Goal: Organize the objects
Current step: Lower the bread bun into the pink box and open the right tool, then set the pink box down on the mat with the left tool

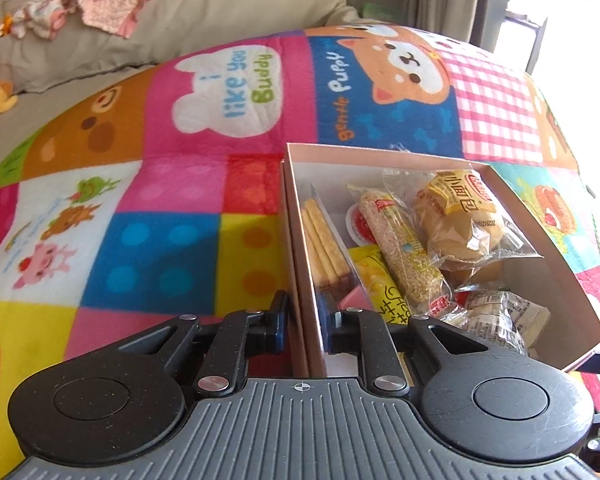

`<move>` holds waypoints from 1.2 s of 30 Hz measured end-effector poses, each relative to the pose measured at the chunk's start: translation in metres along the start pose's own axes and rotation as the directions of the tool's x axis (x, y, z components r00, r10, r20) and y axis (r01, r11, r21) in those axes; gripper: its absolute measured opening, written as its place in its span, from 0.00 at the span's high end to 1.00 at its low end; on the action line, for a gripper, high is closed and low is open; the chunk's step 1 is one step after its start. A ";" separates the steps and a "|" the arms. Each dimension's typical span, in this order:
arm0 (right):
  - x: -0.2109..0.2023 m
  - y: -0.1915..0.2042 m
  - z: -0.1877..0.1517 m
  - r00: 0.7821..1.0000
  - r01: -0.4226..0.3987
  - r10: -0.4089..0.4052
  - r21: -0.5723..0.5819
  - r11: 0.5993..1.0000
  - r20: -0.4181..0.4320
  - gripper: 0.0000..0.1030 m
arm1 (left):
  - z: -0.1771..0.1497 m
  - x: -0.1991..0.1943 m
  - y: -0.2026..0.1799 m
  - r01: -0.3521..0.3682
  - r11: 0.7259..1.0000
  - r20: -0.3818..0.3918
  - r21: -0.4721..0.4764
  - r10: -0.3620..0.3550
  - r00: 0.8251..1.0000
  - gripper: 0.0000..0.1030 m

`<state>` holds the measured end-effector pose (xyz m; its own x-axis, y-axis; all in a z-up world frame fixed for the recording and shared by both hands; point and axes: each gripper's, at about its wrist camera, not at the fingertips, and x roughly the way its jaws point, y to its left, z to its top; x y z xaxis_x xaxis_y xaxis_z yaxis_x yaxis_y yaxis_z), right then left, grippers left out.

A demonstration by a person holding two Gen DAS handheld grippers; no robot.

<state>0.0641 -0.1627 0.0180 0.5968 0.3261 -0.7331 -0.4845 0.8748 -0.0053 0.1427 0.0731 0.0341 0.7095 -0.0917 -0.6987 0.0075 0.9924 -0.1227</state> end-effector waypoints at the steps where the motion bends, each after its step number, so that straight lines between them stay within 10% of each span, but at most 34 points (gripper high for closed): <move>1: 0.009 -0.007 0.003 1.000 -0.011 0.011 0.044 0.999 -0.013 0.44 | 0.012 0.010 -0.003 0.014 1.000 0.003 0.010 -0.014 1.000 0.81; 9: 0.049 -0.047 0.045 0.989 0.100 -0.120 0.217 0.971 0.081 0.36 | 0.061 0.082 0.001 -0.143 0.980 0.033 0.140 0.140 0.990 0.43; 13: 0.060 -0.050 0.050 0.986 0.106 -0.131 0.217 0.970 0.102 0.15 | 0.059 0.075 0.011 -0.115 0.992 0.024 0.061 0.113 0.993 0.46; 17: 0.049 -0.047 0.036 0.979 0.134 -0.165 0.226 0.965 0.120 0.00 | 0.039 0.017 -0.002 -0.161 0.981 0.173 0.105 0.141 0.975 0.47; 22: 0.015 -0.042 0.007 0.985 0.100 -0.130 0.243 0.965 0.111 0.00 | -0.022 -0.068 -0.023 -0.137 0.987 0.314 0.084 0.104 0.944 0.49; 28: 0.000 -0.009 -0.028 0.992 0.112 -0.120 0.180 0.977 0.037 0.00 | -0.097 -0.079 -0.057 -0.030 0.990 0.203 0.140 0.001 0.979 0.48; 36: 0.006 0.002 -0.044 0.984 0.156 -0.170 0.194 0.968 0.052 0.00 | -0.129 -0.058 -0.074 -0.079 0.985 0.150 0.156 0.055 0.987 0.47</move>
<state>0.0386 -0.1751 -0.0160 0.7030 0.1914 -0.6850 -0.2514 0.9678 0.0124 0.0100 -0.0057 -0.0073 0.8065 -0.0236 -0.5907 0.0616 0.9971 0.0443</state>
